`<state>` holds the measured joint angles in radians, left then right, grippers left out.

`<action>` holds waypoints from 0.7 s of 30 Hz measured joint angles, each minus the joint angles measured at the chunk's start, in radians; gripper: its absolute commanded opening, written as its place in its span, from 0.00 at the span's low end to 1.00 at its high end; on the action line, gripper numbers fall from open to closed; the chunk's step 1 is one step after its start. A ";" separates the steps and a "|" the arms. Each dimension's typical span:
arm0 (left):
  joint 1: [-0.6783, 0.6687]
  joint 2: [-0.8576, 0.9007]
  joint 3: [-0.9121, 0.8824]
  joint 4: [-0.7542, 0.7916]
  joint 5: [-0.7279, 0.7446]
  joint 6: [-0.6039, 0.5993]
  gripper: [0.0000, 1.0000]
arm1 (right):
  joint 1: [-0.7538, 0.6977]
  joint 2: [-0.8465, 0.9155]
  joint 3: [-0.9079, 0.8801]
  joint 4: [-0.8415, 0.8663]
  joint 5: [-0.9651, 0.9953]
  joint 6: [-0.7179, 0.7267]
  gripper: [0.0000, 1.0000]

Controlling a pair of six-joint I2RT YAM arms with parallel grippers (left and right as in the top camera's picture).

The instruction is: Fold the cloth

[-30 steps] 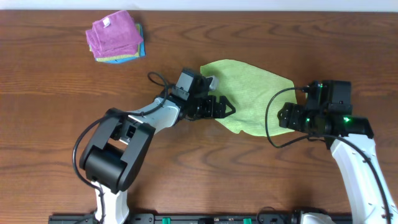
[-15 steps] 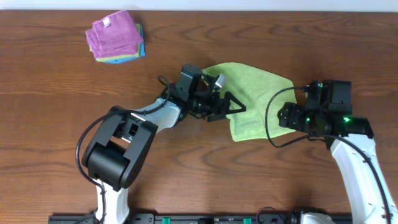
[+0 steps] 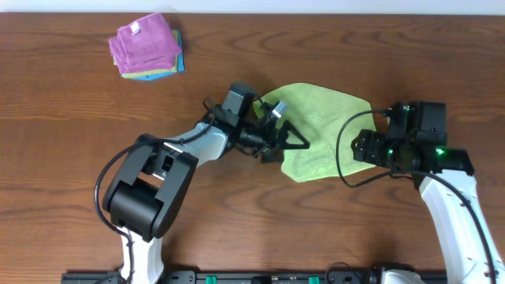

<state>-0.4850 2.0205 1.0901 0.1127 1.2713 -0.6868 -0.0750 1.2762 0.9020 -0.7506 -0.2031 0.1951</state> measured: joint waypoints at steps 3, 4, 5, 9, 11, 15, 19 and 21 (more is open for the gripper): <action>0.039 0.000 0.008 -0.249 -0.059 0.129 0.95 | 0.000 0.000 0.000 0.000 -0.002 0.000 0.78; 0.050 0.000 0.007 -0.321 -0.093 0.175 0.96 | 0.000 0.000 0.000 0.000 -0.003 0.000 0.78; 0.061 0.000 0.006 -0.383 -0.127 0.212 0.95 | 0.000 0.000 0.000 0.000 -0.003 0.000 0.78; 0.105 -0.003 0.008 -0.510 -0.200 0.329 0.95 | 0.000 0.000 0.000 0.001 -0.005 0.000 0.77; 0.115 -0.003 0.011 -0.520 -0.204 0.364 0.95 | 0.000 0.000 0.000 0.002 -0.006 0.000 0.76; 0.116 -0.005 0.012 -0.525 -0.209 0.397 0.95 | 0.000 0.000 0.000 0.006 -0.005 -0.009 0.75; 0.114 -0.005 0.012 -0.508 -0.210 0.407 0.95 | 0.000 0.000 0.000 0.017 0.020 -0.018 0.75; 0.109 -0.005 0.013 -0.494 -0.215 0.408 0.96 | 0.000 0.001 0.000 0.031 0.043 -0.020 0.75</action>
<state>-0.3763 2.0151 1.1027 -0.3817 1.0565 -0.2787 -0.0750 1.2770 0.9020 -0.7197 -0.1596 0.1749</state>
